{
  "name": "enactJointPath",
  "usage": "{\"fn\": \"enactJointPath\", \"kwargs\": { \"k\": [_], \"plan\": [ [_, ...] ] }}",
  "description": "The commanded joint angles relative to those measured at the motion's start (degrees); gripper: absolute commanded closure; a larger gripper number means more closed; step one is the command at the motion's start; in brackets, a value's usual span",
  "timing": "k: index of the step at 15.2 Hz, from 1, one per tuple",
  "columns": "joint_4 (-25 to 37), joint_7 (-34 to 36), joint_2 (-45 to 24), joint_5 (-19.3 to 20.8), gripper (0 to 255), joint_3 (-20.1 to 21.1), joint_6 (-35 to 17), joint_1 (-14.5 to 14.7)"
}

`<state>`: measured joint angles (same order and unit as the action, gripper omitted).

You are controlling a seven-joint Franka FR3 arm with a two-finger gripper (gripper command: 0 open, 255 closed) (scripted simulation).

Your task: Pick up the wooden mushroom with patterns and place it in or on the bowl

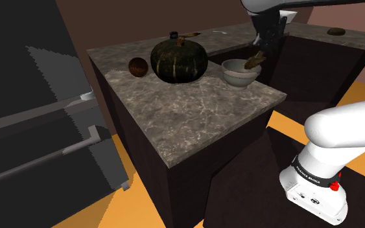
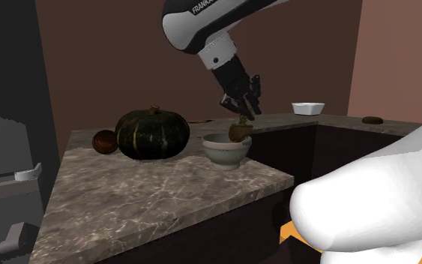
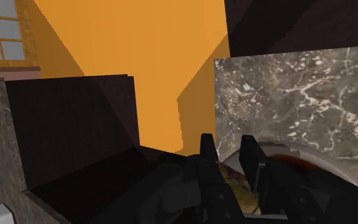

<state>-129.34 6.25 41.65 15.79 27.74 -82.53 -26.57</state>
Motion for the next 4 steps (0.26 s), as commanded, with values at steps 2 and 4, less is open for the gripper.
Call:
{"fn": "enactJointPath", "kwargs": {
  "k": [2, 4],
  "plan": [
    [2.42, -0.92, -0.38, 0.39, 255, -0.19, 1.81, -0.36],
    [4.17, -1.52, -0.76, 0.68, 255, -0.28, 3.02, -0.63]
  ]
}}
